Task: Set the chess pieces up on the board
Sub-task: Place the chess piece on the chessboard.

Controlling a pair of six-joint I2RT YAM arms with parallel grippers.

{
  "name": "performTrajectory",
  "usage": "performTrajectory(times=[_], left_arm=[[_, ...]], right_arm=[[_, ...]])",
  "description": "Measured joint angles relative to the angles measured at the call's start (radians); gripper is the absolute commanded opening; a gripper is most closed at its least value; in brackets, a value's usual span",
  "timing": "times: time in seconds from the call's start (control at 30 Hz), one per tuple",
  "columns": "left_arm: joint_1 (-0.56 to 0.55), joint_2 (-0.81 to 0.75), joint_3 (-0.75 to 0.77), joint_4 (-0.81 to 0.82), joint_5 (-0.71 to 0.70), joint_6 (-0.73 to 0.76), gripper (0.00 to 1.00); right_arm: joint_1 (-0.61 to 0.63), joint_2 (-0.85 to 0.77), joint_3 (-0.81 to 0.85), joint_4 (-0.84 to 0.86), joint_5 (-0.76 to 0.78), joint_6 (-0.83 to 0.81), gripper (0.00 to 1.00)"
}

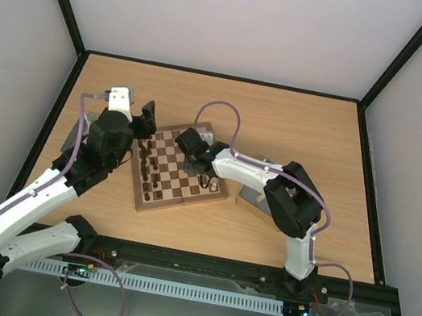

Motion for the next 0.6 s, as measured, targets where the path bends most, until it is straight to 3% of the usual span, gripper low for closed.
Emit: performTrajectory(times=[0.37, 0.6], left_arm=[[0.001, 0.000, 0.000, 0.000, 0.004, 0.000, 0.75], [0.002, -0.001, 0.000, 0.000, 0.009, 0.000, 0.75]], right_arm=[[0.000, -0.006, 0.006, -0.012, -0.010, 0.011, 0.34], [0.000, -0.160, -0.010, -0.010, 0.003, 0.035, 0.38]])
